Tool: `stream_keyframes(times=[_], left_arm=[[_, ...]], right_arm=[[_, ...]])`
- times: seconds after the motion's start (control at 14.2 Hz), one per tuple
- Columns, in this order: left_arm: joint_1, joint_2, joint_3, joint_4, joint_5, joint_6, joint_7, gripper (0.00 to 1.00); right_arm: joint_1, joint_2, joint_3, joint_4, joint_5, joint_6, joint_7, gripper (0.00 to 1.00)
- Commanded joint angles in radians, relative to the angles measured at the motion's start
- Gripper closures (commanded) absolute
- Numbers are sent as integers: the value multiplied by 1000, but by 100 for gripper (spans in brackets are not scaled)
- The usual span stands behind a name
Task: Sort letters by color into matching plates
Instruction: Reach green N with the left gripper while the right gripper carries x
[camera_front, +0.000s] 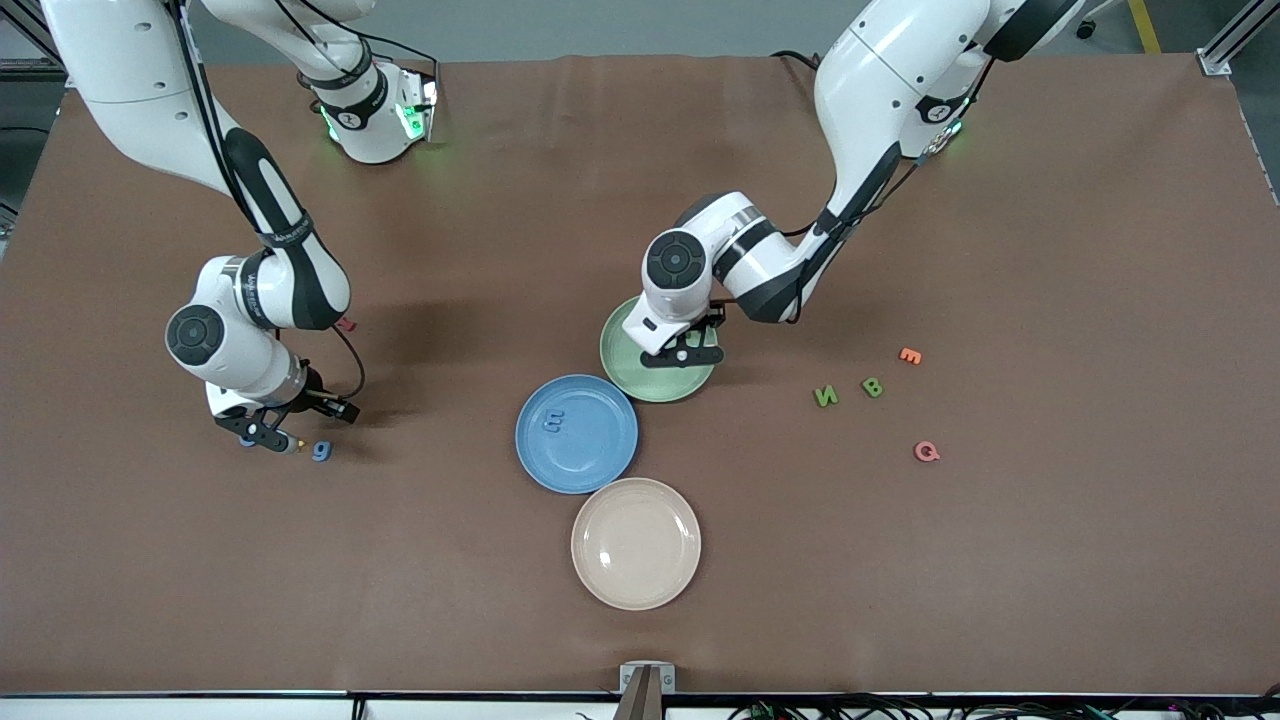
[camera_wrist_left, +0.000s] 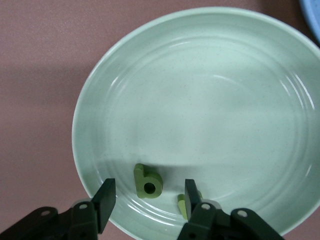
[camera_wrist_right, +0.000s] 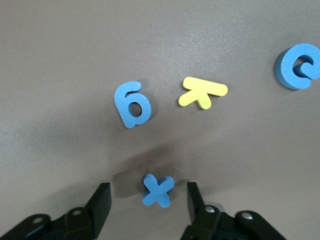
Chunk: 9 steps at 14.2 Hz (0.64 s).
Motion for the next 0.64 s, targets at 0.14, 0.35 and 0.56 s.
stream_keyframes(times=[0.14, 0.35, 0.56], left_arm=[[34, -40, 1, 3, 8, -15, -2, 36], [81, -79, 1, 2, 8, -18, 6, 36], [146, -104, 1, -15, 8, -42, 50, 36]], right_arm=[[-21, -17, 15, -32, -4, 23, -14, 46], [-19, -10, 15, -32, -4, 26, -13, 67], [-19, 2, 15, -33, -4, 50, -13, 80]])
